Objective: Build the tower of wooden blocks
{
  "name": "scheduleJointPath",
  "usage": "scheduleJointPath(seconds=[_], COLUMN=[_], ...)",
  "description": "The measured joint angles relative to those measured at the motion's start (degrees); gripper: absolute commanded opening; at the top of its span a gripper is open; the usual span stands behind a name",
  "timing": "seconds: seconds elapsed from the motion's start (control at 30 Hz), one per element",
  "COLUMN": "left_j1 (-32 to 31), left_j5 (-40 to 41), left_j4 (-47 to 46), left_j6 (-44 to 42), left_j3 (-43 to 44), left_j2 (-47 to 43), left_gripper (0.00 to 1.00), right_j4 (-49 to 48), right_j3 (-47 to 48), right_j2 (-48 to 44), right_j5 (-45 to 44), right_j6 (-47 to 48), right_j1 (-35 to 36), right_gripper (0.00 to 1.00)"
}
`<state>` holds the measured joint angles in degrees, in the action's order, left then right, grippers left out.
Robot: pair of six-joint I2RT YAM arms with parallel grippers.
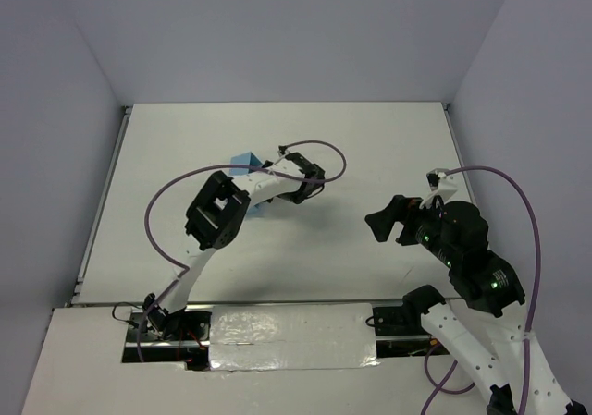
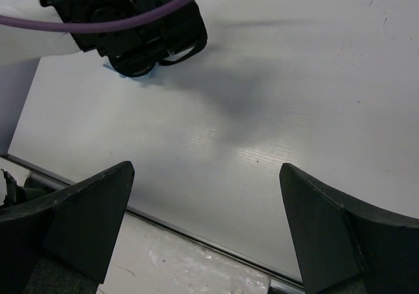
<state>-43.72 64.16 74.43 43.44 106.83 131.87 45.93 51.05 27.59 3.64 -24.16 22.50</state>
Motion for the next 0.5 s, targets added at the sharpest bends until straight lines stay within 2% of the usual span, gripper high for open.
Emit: scheduleJointPath(seconds=[0.17,0.27,0.3,0.37,0.4,0.5], left_j1=[-2.03,-3.48,-4.02,-5.07,-5.60,-6.84], left_j5=[1.75,1.53,1.31,-0.28,-1.05,-3.30], left_j4=[2.69,1.75,1.07,-0.57,-1.62,-3.91], left_j6=[-1.90,-3.21,-3.69,-4.70,-4.83,-5.84], left_j3=[1.14,1.33,1.36,1.36,1.36,1.33], left_j2=[1.99,1.99,1.99,2.08,2.25,2.80], left_gripper=[0.14,0.26,0.39,0.53,0.66,0.83], right_j4=[-0.02,-0.02,-0.02,-0.02,-0.02,-0.02], right_j3=[0.00,0.00,0.00,0.00,0.00,0.00], right_j2=[-0.37,-0.63,-0.63,-0.63,-0.66,-0.76], right_j5=[0.02,0.04,0.04,0.07,0.04,0.04], right_j6=[0.20,0.26,0.26,0.26,0.31,0.55], right_j1=[0.00,0.00,0.00,0.00,0.00,0.00], right_gripper=[1.00,1.00,1.00,1.00,1.00,1.00])
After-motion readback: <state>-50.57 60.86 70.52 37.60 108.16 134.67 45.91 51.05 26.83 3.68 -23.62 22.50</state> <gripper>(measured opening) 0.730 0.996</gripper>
